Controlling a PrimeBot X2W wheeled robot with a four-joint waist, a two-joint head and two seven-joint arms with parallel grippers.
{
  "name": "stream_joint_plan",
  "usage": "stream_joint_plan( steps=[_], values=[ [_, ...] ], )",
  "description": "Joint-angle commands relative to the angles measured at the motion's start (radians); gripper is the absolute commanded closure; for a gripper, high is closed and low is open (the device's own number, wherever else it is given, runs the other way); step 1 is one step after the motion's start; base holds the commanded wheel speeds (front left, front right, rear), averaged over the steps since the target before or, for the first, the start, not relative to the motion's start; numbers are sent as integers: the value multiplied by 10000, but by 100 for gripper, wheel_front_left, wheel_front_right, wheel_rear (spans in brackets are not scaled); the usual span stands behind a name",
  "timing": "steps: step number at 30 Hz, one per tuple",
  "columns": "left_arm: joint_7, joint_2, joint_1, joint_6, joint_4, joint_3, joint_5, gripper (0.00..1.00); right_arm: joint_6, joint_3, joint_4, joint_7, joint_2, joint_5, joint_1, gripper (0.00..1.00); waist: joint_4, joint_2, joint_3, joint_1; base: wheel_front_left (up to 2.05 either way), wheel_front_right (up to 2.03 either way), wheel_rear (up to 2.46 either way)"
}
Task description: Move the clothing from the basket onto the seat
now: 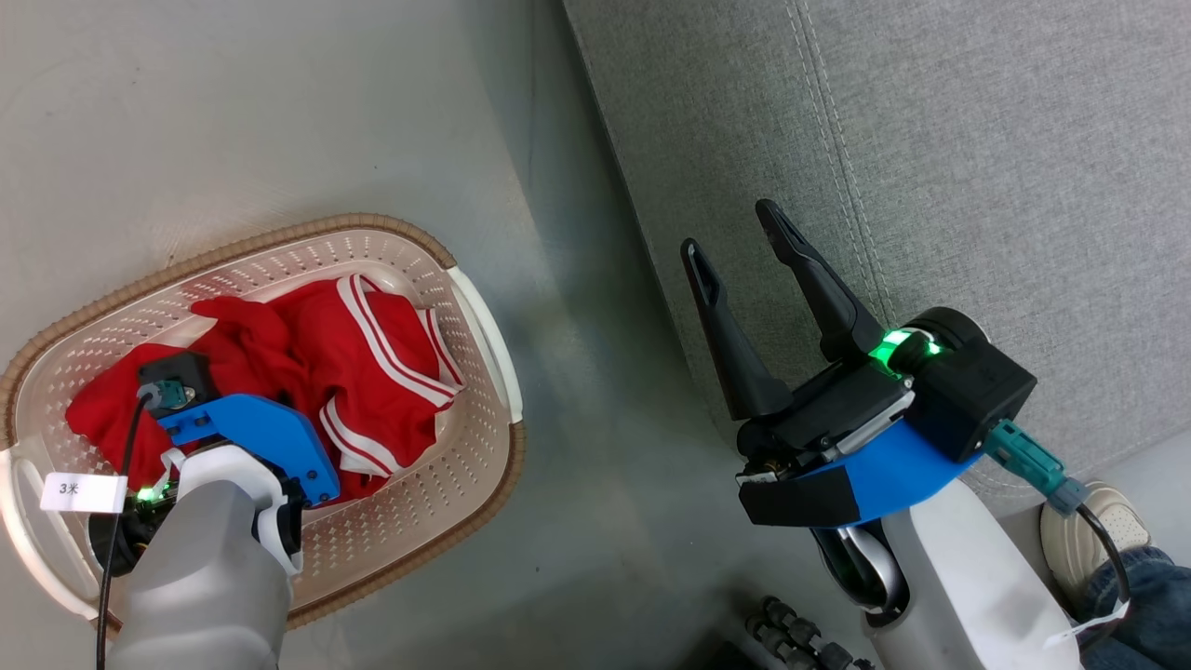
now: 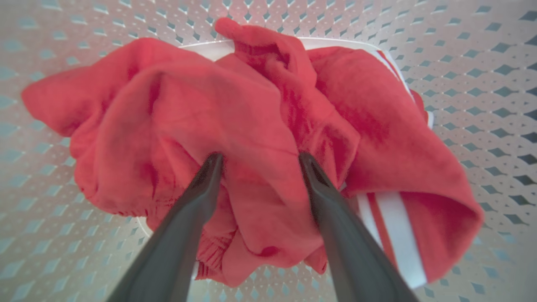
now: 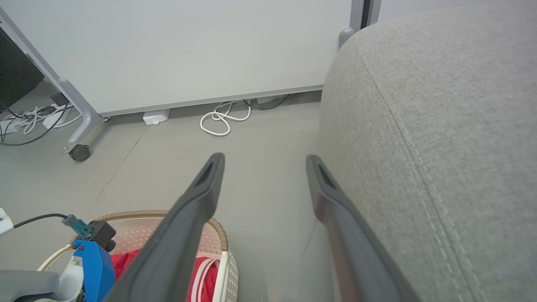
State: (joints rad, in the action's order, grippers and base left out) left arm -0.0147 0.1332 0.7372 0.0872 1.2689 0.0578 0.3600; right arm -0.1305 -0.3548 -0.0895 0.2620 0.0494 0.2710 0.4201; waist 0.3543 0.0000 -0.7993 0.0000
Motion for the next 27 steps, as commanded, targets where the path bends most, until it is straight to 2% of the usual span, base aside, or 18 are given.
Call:
stream_joint_plan(
  steps=[1, 2, 3, 11, 27],
  values=[
    [42, 45, 122, 32, 48, 74, 19, 29, -5, -18, 52, 41, 18, 22, 42, 0, 2, 0, -17, 0, 0, 0, 0],
    [7, 55, 141, 7, 50, 97, -5, 60, -5, -18, 52, 41, 18, 25, 39, 0, 0, 0, -25, 0, 0, 0, 0],
    [-31, 64, 156, -38, 51, 118, -11, 100, -5, -14, 44, 41, 18, 33, 31, 0, -7, 0, -26, 0, 0, 0, 0],
    [170, 85, 134, -267, 115, 282, 75, 100, -5, -44, -40, 42, 18, 50, 26, 0, -81, 0, 71, 0, 0, 0, 0],
    [-83, -52, 189, -535, 166, 421, 234, 100, -5, -81, -163, 43, 16, -75, 164, 0, -334, 0, 361, 0, 0, 0, 0]
  ],
)
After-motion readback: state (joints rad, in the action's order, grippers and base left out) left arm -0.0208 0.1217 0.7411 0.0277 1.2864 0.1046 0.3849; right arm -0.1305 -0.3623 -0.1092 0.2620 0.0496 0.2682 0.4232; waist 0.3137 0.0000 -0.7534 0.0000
